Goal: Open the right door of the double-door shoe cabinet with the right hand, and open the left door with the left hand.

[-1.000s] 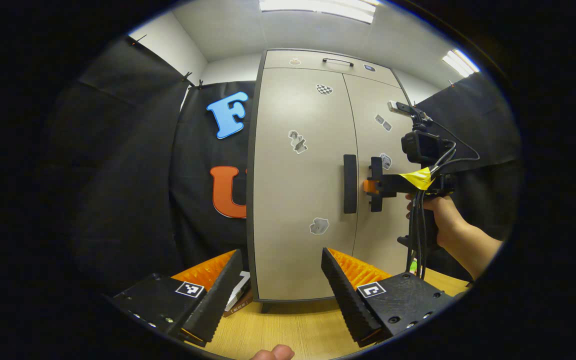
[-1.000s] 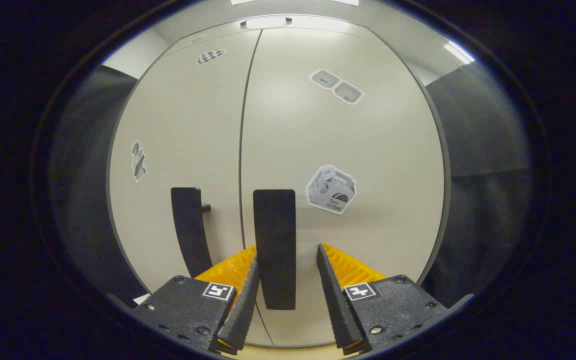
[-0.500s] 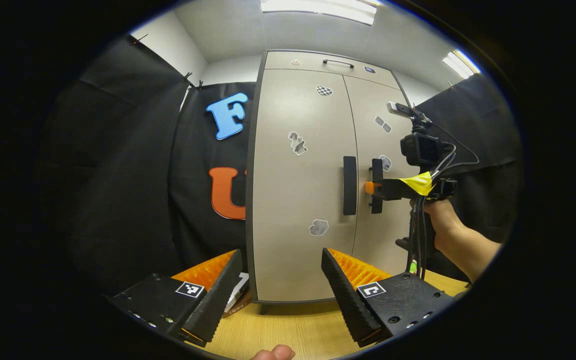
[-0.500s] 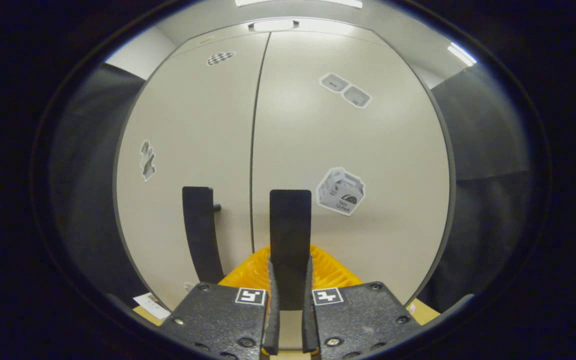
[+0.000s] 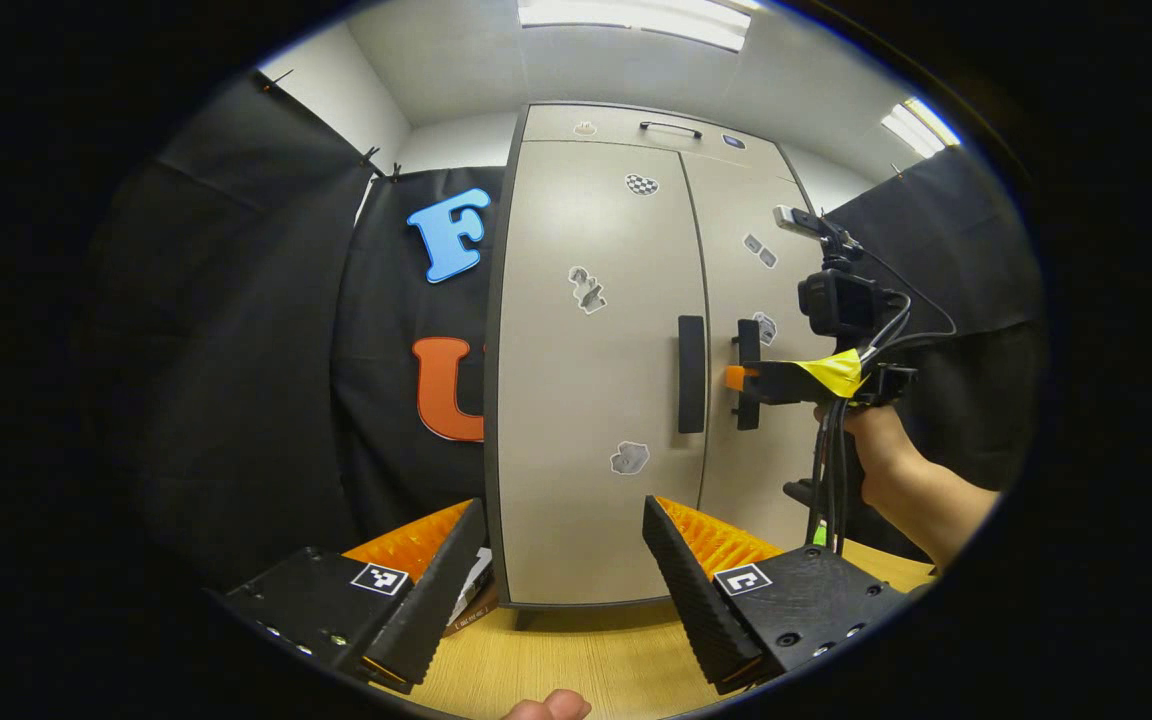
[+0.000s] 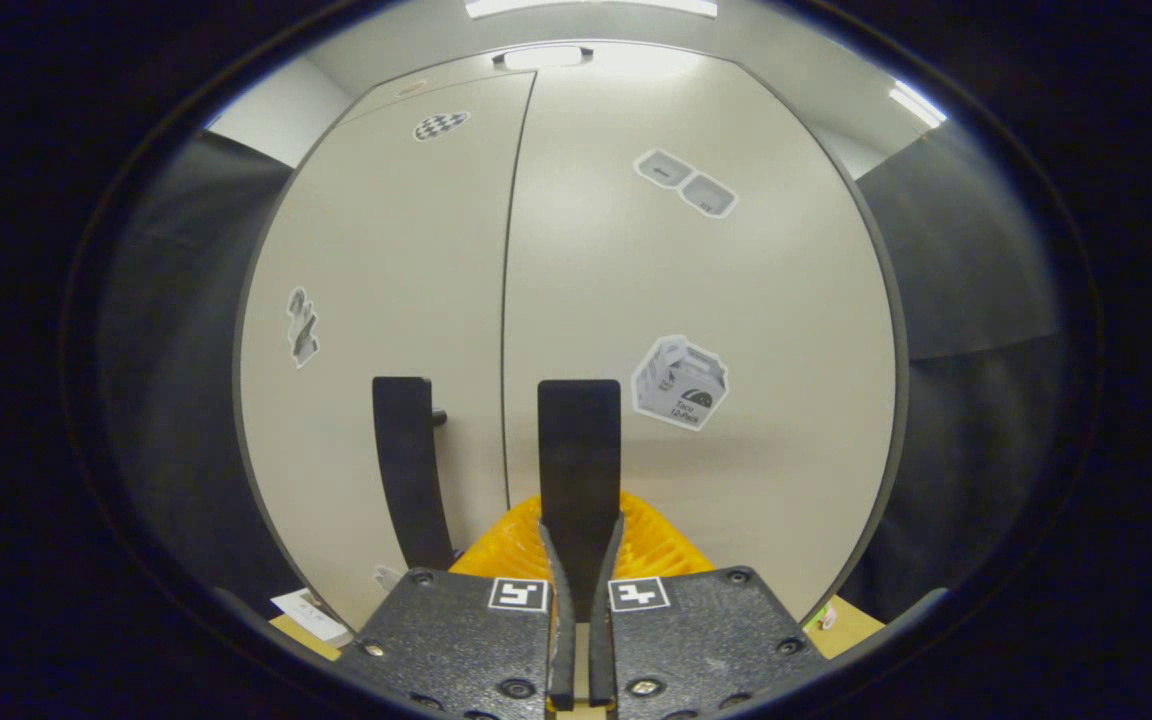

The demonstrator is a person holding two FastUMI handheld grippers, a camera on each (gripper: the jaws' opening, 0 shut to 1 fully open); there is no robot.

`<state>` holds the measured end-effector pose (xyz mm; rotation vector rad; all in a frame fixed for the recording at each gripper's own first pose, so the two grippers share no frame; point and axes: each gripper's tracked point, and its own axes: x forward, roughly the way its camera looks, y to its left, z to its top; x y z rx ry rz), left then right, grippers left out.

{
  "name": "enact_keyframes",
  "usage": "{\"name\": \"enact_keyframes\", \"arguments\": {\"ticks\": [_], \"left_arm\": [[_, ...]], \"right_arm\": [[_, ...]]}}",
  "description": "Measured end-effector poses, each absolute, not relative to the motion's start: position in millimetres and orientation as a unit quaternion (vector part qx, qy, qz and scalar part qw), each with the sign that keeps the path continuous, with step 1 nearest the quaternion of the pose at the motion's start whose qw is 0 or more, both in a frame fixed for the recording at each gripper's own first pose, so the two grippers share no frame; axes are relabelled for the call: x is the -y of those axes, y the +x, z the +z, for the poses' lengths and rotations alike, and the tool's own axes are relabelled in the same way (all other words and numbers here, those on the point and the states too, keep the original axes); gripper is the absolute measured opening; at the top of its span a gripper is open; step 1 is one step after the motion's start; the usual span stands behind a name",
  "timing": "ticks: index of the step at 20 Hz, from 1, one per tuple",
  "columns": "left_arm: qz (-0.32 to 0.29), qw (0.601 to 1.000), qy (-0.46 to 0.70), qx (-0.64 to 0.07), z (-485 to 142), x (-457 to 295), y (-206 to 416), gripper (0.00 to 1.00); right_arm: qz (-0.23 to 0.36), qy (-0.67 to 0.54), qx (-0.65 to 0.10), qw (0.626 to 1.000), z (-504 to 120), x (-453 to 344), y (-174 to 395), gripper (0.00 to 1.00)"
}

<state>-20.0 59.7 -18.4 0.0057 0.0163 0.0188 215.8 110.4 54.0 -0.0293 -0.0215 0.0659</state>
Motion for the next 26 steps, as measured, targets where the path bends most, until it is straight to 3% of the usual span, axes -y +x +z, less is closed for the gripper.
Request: {"name": "enact_keyframes", "arguments": {"ticks": [26], "left_arm": [[0.025,1.0,0.016,0.0,-7.5,-28.4,-30.5,0.95]], "right_arm": [[0.116,-0.005,0.0,0.993,52.7,-52.0,98.9,0.08]]}}
